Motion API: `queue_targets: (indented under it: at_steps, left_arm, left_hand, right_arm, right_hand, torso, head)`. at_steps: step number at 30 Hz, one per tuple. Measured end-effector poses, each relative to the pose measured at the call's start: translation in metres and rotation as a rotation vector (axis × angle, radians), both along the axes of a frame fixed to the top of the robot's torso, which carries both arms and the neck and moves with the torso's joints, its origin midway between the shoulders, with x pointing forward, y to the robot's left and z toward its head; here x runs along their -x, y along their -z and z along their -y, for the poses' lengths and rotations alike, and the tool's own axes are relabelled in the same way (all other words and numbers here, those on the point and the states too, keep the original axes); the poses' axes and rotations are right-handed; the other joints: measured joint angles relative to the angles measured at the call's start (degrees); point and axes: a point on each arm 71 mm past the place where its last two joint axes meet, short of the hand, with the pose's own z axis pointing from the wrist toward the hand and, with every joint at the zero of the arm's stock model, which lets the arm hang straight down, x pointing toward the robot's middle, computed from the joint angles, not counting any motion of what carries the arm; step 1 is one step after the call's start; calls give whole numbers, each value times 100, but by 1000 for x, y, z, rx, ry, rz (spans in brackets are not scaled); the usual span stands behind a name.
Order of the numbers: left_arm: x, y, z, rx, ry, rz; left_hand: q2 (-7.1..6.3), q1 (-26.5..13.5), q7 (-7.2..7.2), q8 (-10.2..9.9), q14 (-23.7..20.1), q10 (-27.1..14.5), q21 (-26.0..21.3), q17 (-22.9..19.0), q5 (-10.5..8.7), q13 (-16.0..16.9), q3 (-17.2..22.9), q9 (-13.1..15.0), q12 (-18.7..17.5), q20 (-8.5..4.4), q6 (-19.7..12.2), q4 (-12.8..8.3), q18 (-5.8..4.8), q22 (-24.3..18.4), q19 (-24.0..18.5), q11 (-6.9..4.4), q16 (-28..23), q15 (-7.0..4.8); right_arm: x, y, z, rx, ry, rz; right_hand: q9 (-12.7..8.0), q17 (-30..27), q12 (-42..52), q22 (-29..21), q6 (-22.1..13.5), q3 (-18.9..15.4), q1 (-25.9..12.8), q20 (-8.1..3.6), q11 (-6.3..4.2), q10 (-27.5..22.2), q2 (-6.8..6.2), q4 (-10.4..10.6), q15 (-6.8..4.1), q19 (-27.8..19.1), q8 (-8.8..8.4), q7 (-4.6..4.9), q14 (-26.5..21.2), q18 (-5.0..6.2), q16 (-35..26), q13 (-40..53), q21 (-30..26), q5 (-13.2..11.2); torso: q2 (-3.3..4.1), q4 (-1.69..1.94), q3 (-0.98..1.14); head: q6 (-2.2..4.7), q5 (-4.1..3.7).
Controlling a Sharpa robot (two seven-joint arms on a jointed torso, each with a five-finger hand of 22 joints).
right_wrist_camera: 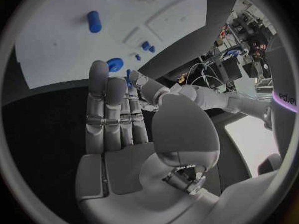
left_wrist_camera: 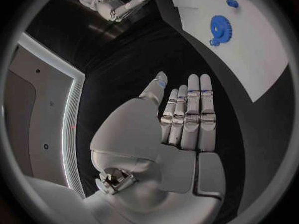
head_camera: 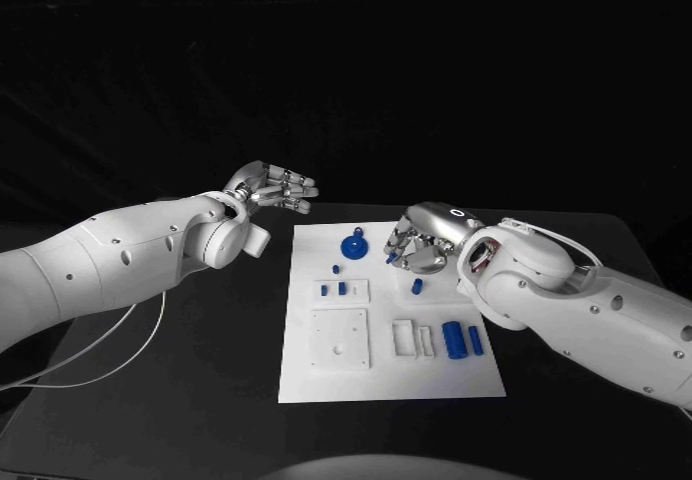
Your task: Assemble the parts on the task board
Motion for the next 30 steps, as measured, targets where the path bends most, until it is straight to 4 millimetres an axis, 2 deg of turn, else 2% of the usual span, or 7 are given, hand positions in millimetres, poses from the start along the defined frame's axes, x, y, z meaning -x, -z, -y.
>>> queue_targets:
  at_steps: [7,14,20,24,30]
  left_arm:
    - [-8,1,6,-1,-19,17]
    - [-14,2,15,5,-17,23]
    - [-14,3,23,12,-4,21]
    - [-12,4,28,16,8,18]
    - [-11,4,32,20,18,18]
  left_hand:
    - [0,0,0,0,0,0,0,-1,0,0,16,0,0,0,0,16,0,-21,0,0,0,0]
    - [0,0,0,0,0,0,0,-1,0,0,16,0,0,0,0,16,0,-37,0,0,0,0]
    - [0,0,0,0,0,0,0,-1,0,0,16,0,0,2,0,16,0,-46,-2,0,0,0]
    - [0,0,0,0,0,0,0,-2,0,0,29,0,0,21,0,29,0,-53,-21,0,0,0]
    - [0,0,0,0,0,0,0,-2,0,0,29,0,0,21,0,29,0,-53,-21,0,0,0]
  right_arm:
    - [27,23,-37,45,-110,-24]
    - [42,45,-60,107,-176,-28]
    - [46,60,-66,155,-191,-22]
    - [48,65,-68,172,-196,-18]
    - [54,73,-74,189,-214,-18]
  right_hand:
    - [-2,0,-6,31,-1,-16,0,19,0,-1,0,-16,0,20,-2,1,0,1,0,-2,-41,0]
    - [-7,-1,-9,53,-2,-17,2,19,0,-1,0,-16,1,21,-4,2,0,0,0,-5,-41,-1]
    - [-11,-1,-9,91,-3,-23,17,20,1,-2,14,-22,1,20,-18,2,0,1,0,-8,-67,-25]
    - [-11,-1,2,91,-3,-23,17,20,1,-3,14,-23,1,20,2,2,0,0,0,-9,-67,-25]
    - [-14,-1,2,152,-4,-24,17,20,10,-12,14,-23,2,20,2,3,0,0,0,-9,-102,-25]
  torso:
    - [-60,9,-26]
    - [-125,30,-49]
    - [-161,41,-70]
    - [-170,47,-81]
    - [-171,51,-82]
  head:
    - [-77,184]
    - [-179,340]
    - [-288,436]
    - [-335,475]
    - [-402,542]
